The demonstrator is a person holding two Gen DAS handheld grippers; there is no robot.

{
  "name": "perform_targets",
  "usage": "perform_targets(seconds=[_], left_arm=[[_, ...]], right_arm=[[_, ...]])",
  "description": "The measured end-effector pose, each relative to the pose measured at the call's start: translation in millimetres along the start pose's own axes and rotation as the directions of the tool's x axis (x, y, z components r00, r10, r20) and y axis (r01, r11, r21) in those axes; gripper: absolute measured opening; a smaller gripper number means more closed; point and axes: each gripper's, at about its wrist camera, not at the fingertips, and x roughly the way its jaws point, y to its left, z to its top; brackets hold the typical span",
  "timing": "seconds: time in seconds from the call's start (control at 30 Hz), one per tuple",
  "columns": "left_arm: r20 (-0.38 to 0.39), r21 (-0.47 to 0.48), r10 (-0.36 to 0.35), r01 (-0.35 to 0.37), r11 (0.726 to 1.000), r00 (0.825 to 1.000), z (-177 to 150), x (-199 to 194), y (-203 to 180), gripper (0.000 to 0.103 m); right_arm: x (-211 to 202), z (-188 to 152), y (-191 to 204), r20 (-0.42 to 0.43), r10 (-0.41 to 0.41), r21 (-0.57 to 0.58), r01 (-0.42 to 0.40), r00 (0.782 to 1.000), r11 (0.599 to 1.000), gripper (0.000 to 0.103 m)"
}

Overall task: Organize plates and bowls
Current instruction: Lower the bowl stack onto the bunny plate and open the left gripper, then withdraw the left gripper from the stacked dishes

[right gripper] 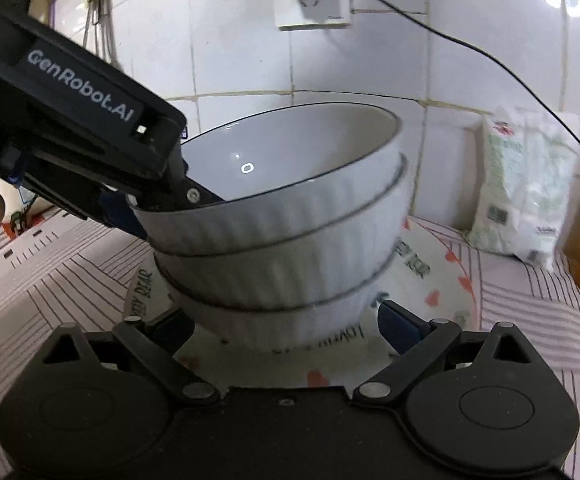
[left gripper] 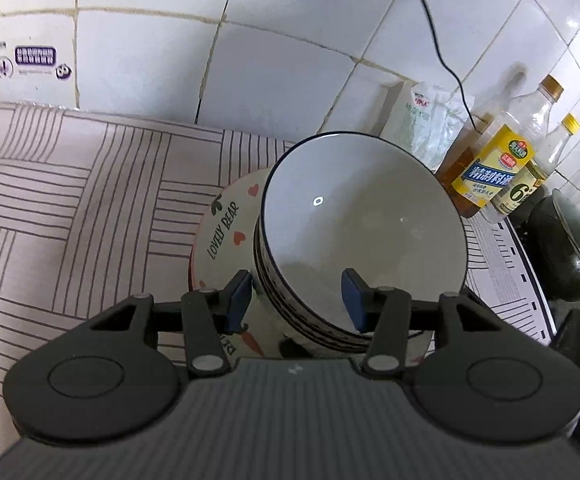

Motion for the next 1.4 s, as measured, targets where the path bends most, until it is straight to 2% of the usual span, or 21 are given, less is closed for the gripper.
perform_targets(seconds=[0.23, 0.43, 0.57, 0.67, 0.87, 1.13, 1.4], left_arm=[[0.052, 0.013, 0.05, -0.051, 0.999, 0.997, -7, -17, -8, 0.057], [0.086, -0.022, 0.072, -0.07, 0.997, 0.994, -14, -38, -10, 0.06], [0.125, -0.039, 0.127, -0.123, 0.992, 0.984, -18, -56, -12, 0.061], [0.153, -0.044, 0.13, -0.125, 0.991, 0.98, -20, -69, -14, 0.063], [0.164, -0.045, 0.147, -0.141, 0.989, 0.975, -32, -99, -25, 0.065], [0.168, -0.006, 0.189, -0.19, 0.982, 0.968, -53, -141, -43, 0.069], [0.186, 0.01, 0.217, -0.222, 0.975, 0.958, -71, -182, -55, 0.076]], right_arm=[[-36, -2, 11, 0.066, -0.035, 0.01, 0.035, 0.997, 0.999, 0.101], [-61, -2, 15, 0.07, -0.064, 0.017, 0.063, 0.995, 0.998, 0.101], [-86, -11, 14, 0.078, -0.057, 0.05, 0.053, 0.995, 0.997, 0.101], [-101, -15, 5, 0.05, -0.063, 0.102, 0.058, 0.997, 0.993, 0.101], [-135, -9, -3, 0.033, -0.112, 0.105, 0.108, 0.993, 0.989, 0.101], [-170, 6, 6, 0.03, -0.169, 0.127, 0.164, 0.985, 0.978, 0.101], [-212, 21, 19, -0.024, -0.22, 0.182, 0.22, 0.975, 0.958, 0.101]])
